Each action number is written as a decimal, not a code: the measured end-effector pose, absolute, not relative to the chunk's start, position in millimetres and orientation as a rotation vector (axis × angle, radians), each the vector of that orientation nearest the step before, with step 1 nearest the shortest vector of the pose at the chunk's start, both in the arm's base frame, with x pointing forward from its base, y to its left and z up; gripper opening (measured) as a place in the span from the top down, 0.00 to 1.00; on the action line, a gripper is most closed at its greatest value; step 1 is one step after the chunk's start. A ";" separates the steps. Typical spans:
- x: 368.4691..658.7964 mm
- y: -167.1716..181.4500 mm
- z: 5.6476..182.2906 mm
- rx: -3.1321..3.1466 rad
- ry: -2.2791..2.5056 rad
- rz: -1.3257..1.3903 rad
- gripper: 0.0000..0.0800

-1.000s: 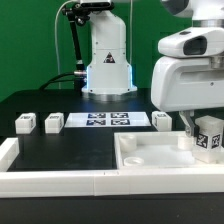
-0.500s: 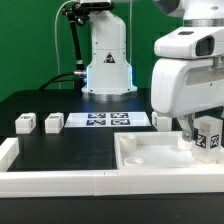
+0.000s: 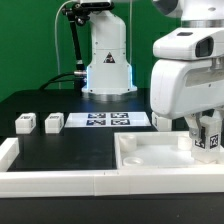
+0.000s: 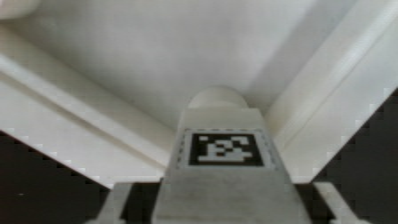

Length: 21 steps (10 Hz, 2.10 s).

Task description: Assemble square table

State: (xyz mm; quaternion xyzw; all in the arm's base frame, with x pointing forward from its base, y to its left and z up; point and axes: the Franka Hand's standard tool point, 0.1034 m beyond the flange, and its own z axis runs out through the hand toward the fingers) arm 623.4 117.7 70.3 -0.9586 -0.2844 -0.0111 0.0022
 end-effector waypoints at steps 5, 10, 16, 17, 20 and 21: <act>622.7 119.0 69.7 -3.098 -0.436 -0.031 0.64; 621.4 120.9 68.6 -3.107 0.260 -0.025 0.64; 621.2 121.3 67.6 -2.896 1.098 -0.010 0.64; 620.9 121.9 67.6 -2.848 1.214 -0.003 0.64; 620.7 122.9 67.3 -2.711 1.471 0.015 0.64; 620.7 123.1 67.3 -2.704 1.483 0.016 0.64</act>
Offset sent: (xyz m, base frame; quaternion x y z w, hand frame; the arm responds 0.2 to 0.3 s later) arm 0.0000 0.0000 0.0000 0.0000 0.0000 0.1296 0.9916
